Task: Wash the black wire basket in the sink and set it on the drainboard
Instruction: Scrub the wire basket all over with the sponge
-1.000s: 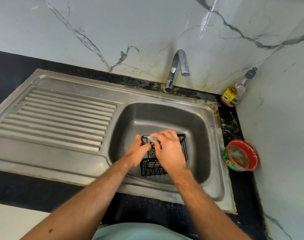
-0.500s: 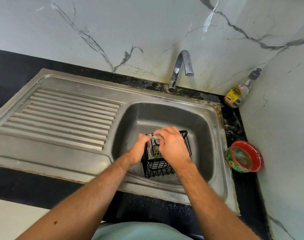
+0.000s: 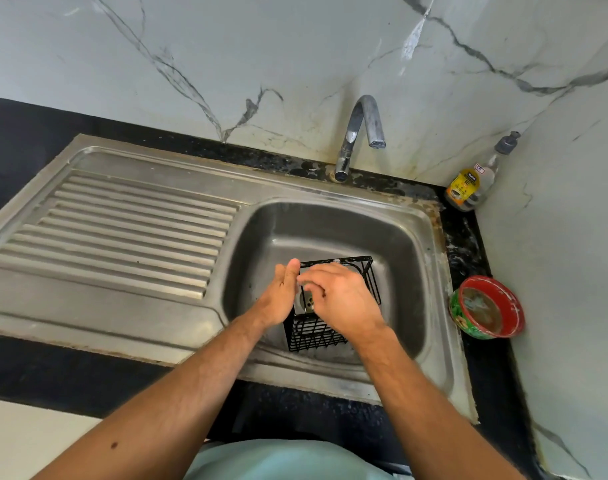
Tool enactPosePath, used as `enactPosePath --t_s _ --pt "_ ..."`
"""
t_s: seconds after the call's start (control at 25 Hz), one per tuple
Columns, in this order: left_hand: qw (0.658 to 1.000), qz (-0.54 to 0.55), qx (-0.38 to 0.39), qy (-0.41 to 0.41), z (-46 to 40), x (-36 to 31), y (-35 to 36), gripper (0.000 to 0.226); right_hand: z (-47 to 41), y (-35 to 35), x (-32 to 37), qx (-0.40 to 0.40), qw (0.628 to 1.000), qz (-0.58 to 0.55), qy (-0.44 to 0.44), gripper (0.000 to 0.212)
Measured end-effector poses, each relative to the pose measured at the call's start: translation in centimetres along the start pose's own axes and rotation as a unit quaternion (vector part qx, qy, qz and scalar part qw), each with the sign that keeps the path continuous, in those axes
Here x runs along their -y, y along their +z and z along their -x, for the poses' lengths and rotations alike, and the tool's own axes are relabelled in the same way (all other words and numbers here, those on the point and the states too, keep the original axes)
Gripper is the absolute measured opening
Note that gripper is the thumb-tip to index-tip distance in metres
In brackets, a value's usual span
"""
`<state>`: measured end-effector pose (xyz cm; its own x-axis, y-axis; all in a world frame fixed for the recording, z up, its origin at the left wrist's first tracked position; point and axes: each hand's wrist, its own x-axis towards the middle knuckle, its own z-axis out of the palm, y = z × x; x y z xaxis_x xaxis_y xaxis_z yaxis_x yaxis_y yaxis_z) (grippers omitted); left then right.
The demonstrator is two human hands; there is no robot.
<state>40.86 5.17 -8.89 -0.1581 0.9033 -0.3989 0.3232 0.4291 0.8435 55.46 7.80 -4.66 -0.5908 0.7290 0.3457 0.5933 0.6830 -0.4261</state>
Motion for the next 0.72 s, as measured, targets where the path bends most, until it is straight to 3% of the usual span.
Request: enactPosePath --t_s 0.16,0.36,0.6,0.72 --pt "1.000 -0.011 0.001 -0.014 0.5 -0.7 0.0 0.054 1.5 -1.1 -1.9 0.002 1.000 -0.028 -0.012 0.027" --pt "1.000 -0.007 -0.012 -0.012 0.4 -0.9 0.1 0.051 2.1 -2.3 -4.4 -0.046 0.998 -0.010 0.043 0.025" --pt "1.000 -0.003 -0.021 -0.018 0.5 -0.5 0.3 0.060 1.5 -0.1 -0.7 0.016 0.999 -0.030 0.012 0.017" --pt "0.999 -0.005 -0.025 -0.019 0.4 -0.6 0.4 0.057 2.1 -1.5 -3.0 -0.046 0.997 -0.010 0.066 0.017"
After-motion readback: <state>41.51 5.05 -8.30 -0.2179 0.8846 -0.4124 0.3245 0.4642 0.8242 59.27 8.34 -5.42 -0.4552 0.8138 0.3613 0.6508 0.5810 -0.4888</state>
